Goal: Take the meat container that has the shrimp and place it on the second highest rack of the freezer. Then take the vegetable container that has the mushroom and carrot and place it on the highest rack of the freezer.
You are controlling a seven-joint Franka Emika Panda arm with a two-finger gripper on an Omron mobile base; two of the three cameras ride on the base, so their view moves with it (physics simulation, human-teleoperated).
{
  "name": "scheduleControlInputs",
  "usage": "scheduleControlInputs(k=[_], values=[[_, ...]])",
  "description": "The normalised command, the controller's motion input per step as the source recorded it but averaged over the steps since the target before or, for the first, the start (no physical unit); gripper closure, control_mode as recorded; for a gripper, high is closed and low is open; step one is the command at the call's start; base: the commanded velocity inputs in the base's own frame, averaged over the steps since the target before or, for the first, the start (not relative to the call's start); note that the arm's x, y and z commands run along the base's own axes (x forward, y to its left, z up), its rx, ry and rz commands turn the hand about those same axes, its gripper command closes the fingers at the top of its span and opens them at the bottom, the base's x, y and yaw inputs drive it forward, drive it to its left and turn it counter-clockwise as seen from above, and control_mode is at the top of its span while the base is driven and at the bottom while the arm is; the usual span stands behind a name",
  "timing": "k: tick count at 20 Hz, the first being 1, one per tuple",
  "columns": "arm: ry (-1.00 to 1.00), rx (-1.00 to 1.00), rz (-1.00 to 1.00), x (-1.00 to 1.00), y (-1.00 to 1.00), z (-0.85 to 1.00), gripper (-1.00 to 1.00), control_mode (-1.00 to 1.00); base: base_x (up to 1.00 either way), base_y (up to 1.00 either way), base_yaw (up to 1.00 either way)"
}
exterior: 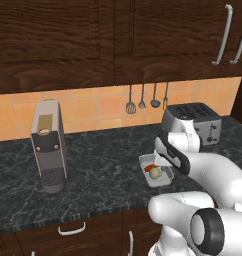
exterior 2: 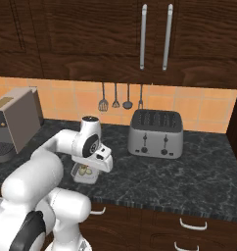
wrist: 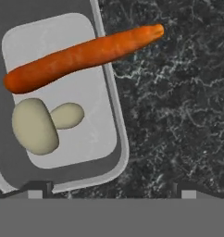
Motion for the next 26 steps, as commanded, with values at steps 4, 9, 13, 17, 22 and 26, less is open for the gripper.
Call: scheduleControlInputs(k=[4,9,13,17,22,26], values=[[0.04,0.0,-0.09,0.13,-0.04,-0.54,-1.0,-1.0,0.0,0.0,0.0],[0.01,0.0,-0.09,0.12,-0.05,-0.52,-1.0,-1.0,0.0,0.0,0.0],[0.03,0.0,-0.09,0.07,-0.14,-0.49,-1.0,-1.0,0.0,0.0,0.0],[0.03,0.0,-0.08,0.03,-0.21,-0.39,-1.0,-1.0,0.0,0.0,0.0],[0.04,0.0,-0.02,-0.12,-0.14,-0.18,-1.0,-1.0,0.0,0.0,0.0],[0.01,0.0,-0.01,-0.21,-0.16,0.0,-1.0,-1.0,0.0,0.0,0.0]])
